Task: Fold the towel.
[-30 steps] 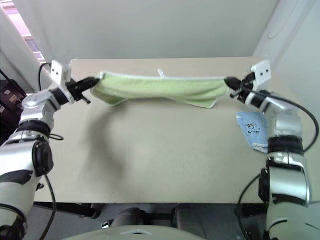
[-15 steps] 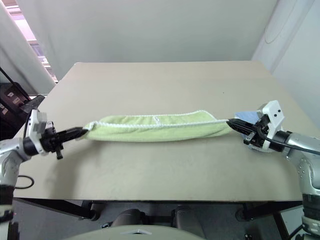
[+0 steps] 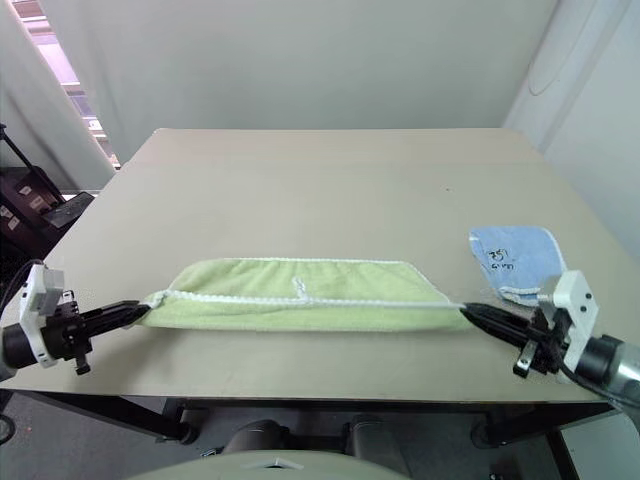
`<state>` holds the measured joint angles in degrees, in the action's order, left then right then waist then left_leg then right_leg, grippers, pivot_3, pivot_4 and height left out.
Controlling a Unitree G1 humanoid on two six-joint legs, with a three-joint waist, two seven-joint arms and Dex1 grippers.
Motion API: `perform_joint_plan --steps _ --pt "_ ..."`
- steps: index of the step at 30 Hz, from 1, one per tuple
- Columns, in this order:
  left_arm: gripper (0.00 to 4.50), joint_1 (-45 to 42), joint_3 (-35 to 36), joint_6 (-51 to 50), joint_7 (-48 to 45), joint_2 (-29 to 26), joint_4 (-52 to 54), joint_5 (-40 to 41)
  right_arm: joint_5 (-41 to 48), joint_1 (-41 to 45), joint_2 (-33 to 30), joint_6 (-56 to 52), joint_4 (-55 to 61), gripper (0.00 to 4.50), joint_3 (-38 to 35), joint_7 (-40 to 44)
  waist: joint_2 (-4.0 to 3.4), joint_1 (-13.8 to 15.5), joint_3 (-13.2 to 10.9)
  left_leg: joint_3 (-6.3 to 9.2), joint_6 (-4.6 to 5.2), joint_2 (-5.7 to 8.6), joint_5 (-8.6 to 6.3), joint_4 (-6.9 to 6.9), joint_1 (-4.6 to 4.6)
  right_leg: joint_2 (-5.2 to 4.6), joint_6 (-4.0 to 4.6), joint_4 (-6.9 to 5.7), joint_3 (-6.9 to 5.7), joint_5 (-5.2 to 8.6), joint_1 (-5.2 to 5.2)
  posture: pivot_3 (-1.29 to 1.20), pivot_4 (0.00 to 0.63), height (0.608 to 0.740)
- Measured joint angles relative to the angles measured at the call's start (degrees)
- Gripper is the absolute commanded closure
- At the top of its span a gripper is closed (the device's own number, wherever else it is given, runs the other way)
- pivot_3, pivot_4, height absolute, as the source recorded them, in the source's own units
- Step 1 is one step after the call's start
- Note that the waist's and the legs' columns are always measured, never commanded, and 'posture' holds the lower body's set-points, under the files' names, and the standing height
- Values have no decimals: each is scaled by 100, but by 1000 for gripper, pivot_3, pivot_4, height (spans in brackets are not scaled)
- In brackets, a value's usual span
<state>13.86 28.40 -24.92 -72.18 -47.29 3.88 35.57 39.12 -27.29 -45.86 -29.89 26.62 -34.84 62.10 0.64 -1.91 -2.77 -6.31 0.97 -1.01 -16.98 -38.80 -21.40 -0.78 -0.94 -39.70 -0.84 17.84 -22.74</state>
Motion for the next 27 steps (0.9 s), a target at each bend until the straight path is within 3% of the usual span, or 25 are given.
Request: perform_joint_plan --steps 3,7,15,25,27 --pt "4483 58 26 0 62 1 53 3 26 88 -7 43 14 4500 26 30 -1 -20 0 0 1 0 -1 12 1 -1 6 23 -1 -4 2 0 0 724" --pt "4483 -326 -64 55 291 101 -192 -20 -172 936 -20 122 -227 4500 582 -182 5 -31 3 -1 1 1 -1 23 3 -5 16 42 -6 -11 1 0 0 724" --pt "4483 -1535 -686 451 524 434 -1469 -368 -1036 2878 506 442 -2124 4500 1822 -1012 16 28 8 -13 18 5 13 67 -24 -8 29 44 -11 -26 -35 0 0 724" --pt "4483 -2694 -1194 1021 587 693 -3093 -888 -1633 3796 1011 740 -3362 4500 2612 -1302 16 91 11 -12 19 4 16 57 -77 -7 0 31 -21 -36 -73 0 0 724" --pt "3980 -2831 -1233 1022 551 747 -3298 -903 -1710 3965 1088 594 -3567 4500 2719 -1445 17 80 11 -12 19 4 16 52 -77 -7 -6 29 -21 -41 -73 0 0 724"
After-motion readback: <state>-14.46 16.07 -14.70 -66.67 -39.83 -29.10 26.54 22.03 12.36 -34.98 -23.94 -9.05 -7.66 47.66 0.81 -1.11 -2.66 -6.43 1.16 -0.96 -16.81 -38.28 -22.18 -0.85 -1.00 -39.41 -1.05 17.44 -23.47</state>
